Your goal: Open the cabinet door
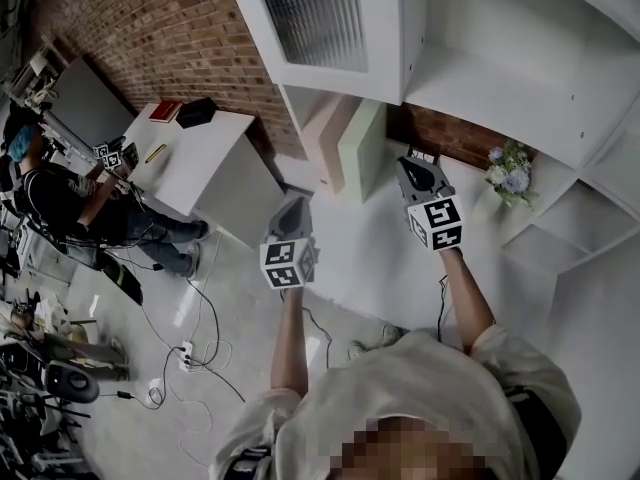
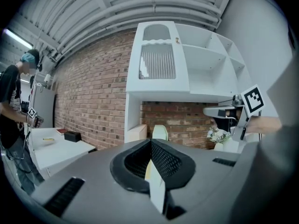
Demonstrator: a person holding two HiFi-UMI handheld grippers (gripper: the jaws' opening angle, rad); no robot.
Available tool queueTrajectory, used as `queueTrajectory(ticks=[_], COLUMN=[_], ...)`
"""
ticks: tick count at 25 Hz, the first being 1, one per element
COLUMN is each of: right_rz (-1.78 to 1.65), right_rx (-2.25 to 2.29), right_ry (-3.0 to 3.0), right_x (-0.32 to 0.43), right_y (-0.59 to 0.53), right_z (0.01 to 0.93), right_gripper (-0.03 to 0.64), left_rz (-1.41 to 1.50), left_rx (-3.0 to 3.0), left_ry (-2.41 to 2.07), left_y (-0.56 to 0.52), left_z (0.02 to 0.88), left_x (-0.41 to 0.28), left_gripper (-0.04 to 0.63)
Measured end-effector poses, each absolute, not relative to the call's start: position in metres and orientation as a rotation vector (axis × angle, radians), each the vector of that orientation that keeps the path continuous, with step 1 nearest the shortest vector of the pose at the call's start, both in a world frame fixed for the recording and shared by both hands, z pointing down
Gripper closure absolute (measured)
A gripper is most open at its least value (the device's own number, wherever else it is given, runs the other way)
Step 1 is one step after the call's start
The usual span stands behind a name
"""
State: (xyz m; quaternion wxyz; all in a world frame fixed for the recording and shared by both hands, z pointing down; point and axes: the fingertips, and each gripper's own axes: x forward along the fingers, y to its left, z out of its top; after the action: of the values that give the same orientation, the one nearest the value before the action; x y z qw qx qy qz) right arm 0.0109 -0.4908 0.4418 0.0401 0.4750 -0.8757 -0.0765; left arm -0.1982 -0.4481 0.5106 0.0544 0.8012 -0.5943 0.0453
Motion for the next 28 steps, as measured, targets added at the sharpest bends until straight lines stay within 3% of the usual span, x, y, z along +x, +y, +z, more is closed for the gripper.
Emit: queueTrajectory(ticks=[11,19,28], right_rz=[-0.480,-0.453,-0.407], right_rx=[1.554,1.565,1.570], right_ry=[-2.713,-2.683,-2.665], right_x=[0.010,0.011,0.012], right_y=[-0.511,-0.533,-0.551], right_z=[0.330,0.304,0.297], right_gripper=[0.601,0.464,0.435], left_rz=[0.121,0.116,0.102], left_rx=[2.461,2.490,2.495], left_ry=[-1.777,-1.757,-1.762], left_y=[-0.448,-0.451,-0.456], left_z=[0.508,0.502,0.502], left_x=[-0.198,-0.191,-0.194], left_gripper=[0.569,0.569,0.569])
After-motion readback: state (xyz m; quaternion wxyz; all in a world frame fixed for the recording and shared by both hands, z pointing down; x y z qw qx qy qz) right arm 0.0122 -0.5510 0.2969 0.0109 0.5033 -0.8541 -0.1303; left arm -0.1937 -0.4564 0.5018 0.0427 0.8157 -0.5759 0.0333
